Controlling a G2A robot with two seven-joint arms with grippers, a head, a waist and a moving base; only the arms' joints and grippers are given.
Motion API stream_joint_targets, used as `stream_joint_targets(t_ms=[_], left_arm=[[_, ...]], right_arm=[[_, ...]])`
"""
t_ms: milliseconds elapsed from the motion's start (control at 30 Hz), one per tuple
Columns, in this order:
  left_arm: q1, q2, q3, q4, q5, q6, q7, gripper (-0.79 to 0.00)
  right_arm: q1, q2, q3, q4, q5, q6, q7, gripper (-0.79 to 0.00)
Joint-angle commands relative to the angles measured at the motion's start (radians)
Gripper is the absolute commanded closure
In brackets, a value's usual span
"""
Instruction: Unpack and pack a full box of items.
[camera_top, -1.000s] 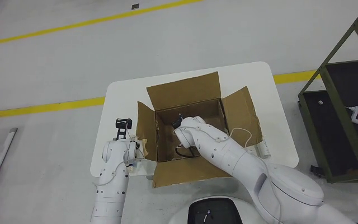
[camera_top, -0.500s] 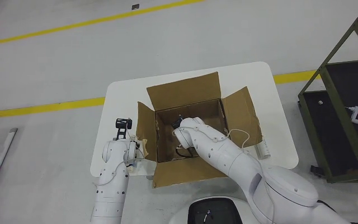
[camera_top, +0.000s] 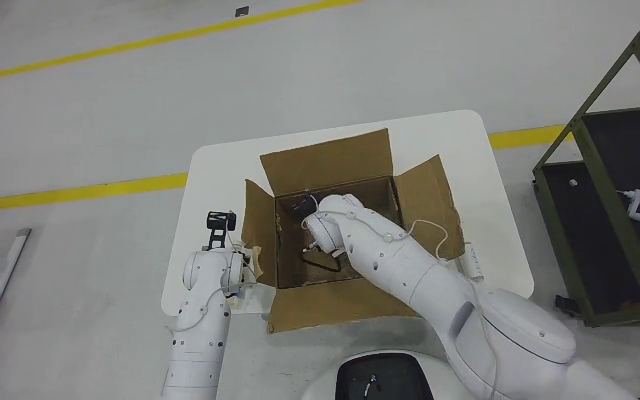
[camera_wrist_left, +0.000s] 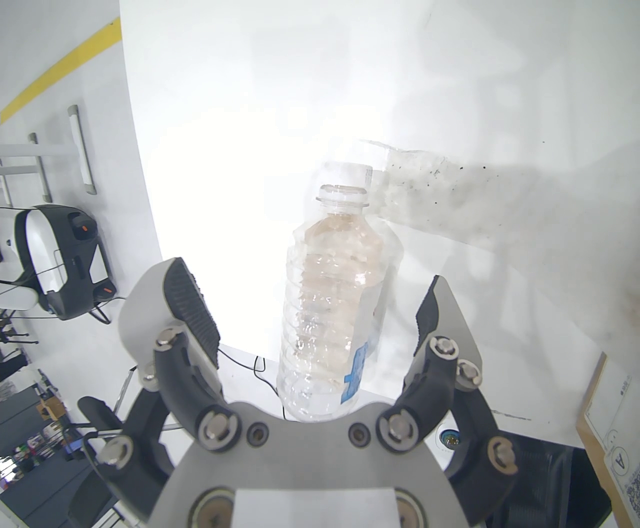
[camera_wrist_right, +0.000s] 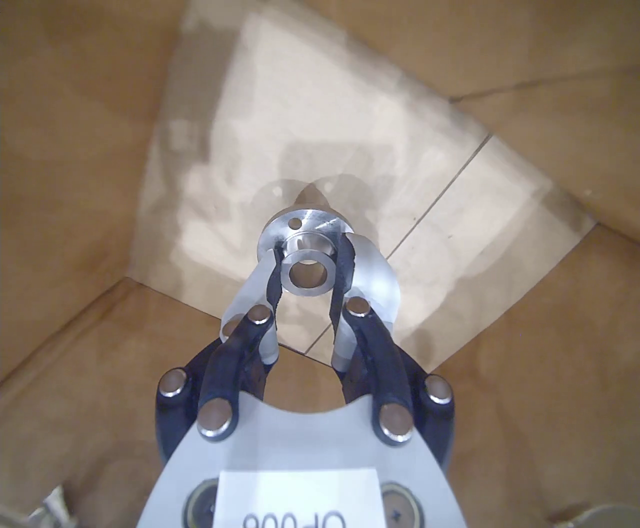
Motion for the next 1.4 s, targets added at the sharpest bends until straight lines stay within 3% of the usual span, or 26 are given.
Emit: stream_joint_targets(t_ms=[0,100,167,333,433,633,1000,1100,1200,1367], left_arm=[[0.0,0.0,0.0,0.0,0.0,0.0,0.0,-0.785],[0.0,0.0,0.0,0.0,0.0,0.0,0.0,-0.785],[0.0,0.0,0.0,0.0,0.0,0.0,0.0,-0.785],[0.0,0.0,0.0,0.0,0.0,0.0,0.0,-0.785],[0.0,0.0,0.0,0.0,0.0,0.0,0.0,-0.785],[0.0,0.0,0.0,0.0,0.0,0.0,0.0,-0.785],[0.0,0.0,0.0,0.0,0.0,0.0,0.0,-0.785],[0.0,0.0,0.0,0.0,0.0,0.0,0.0,-0.785],[0.0,0.0,0.0,0.0,0.0,0.0,0.0,-0.785],[0.0,0.0,0.0,0.0,0.0,0.0,0.0,-0.785]], right_arm=[[-0.009,0.028,0.042,-0.069,-0.002,-0.002,0.0,0.0],[-0.058,0.09,0.13,-0.238,-0.038,-0.003,0.021,0.0],[-0.141,0.143,0.222,-0.428,-0.072,-0.001,0.04,0.0],[-0.494,0.265,0.504,-1.048,-0.173,-0.109,0.189,0.0],[-0.655,0.296,0.616,-1.245,-0.154,-0.181,0.208,0.0],[-0.756,0.313,0.701,-1.261,-0.041,-0.241,0.143,0.0],[-0.757,0.313,0.698,-1.262,-0.043,-0.247,0.136,0.0],[-0.776,0.32,0.677,-1.278,-0.138,-0.291,0.039,0.0],[-0.804,0.326,0.721,-1.302,-0.087,-0.315,-0.026,0.0],[-0.873,0.339,0.859,-1.339,0.15,-0.378,-0.111,0.0]])
